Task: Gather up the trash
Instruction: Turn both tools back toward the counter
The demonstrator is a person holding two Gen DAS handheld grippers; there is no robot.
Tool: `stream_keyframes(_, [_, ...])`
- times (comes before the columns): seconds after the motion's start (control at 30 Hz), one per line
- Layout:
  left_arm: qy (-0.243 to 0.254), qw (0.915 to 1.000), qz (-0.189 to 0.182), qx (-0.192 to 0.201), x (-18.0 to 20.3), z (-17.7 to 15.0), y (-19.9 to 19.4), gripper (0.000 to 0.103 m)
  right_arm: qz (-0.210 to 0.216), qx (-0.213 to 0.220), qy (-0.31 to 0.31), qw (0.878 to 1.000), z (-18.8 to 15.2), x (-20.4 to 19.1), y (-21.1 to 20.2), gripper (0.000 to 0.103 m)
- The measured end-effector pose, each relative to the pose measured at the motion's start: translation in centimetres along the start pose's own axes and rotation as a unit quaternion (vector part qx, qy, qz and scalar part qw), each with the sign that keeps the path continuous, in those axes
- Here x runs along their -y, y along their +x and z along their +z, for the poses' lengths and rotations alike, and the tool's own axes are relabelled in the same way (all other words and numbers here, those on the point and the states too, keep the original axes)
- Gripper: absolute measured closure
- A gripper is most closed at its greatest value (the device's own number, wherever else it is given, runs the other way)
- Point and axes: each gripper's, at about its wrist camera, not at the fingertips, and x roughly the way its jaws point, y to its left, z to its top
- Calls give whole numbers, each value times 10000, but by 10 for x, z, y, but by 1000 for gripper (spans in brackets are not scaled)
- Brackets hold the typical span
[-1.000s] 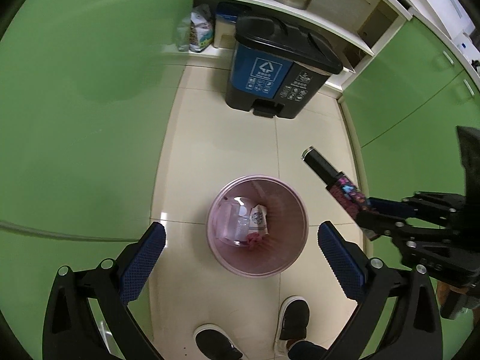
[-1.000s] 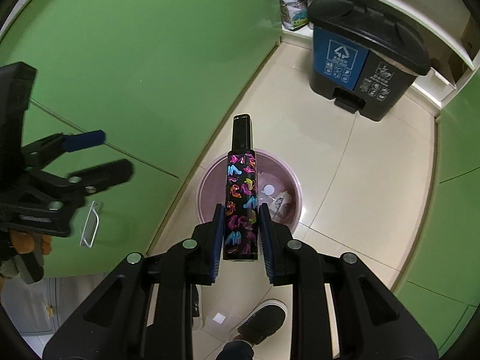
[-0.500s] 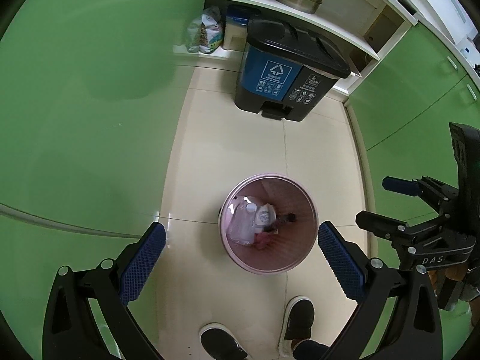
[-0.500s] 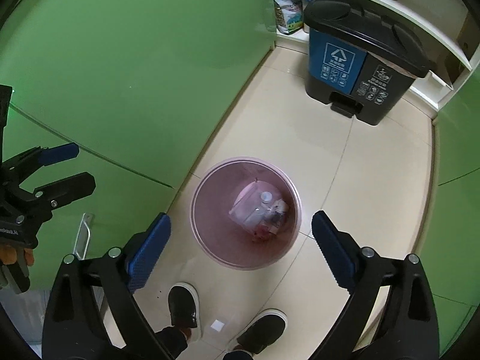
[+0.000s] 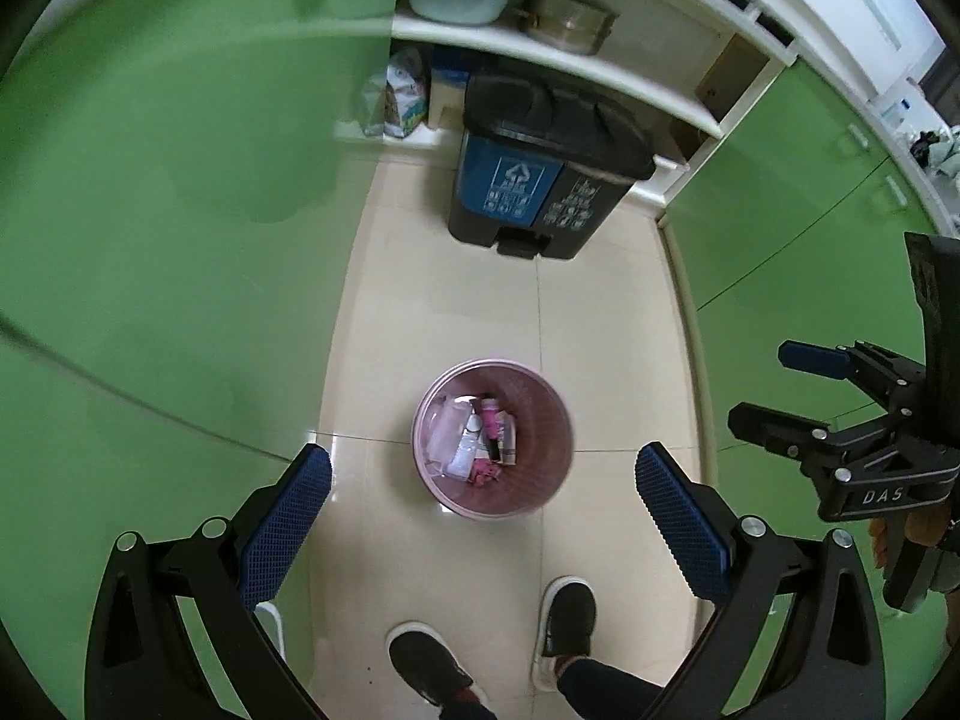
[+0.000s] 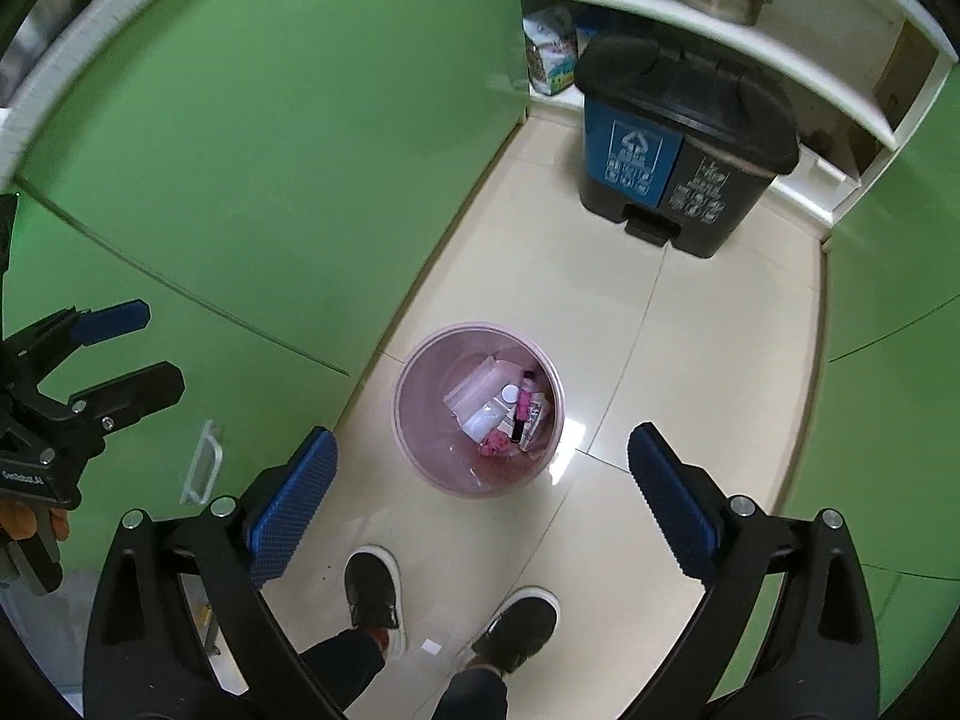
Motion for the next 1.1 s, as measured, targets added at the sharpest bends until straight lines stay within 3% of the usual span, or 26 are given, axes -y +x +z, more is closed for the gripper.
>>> stream_keyframes(0.37, [-588, 9956, 355, 642, 16, -5, -204, 6, 264, 392, -723, 9963, 24, -62, -197, 5])
stream_keyframes(0.57, [-1142, 9841, 813, 1094, -3, -25, -293, 6, 664, 640, -1363, 9864, 38, -120, -264, 4])
stream_keyframes(0.77, [-1739, 9651, 1326, 1442, -49, -65, -357, 6, 1119, 757, -2037, 9697, 46, -192, -282, 4])
stream_keyframes(0.97, [-2260, 9474, 1657, 1544, -102, -116, -400, 6, 1440, 839, -2429, 9556, 54, -273, -289, 4])
stream_keyframes(1.1, [-2452, 9405, 1786, 1533, -139, -140, -417, 6, 1578, 859, -2639, 9477, 58, -330, -282, 4])
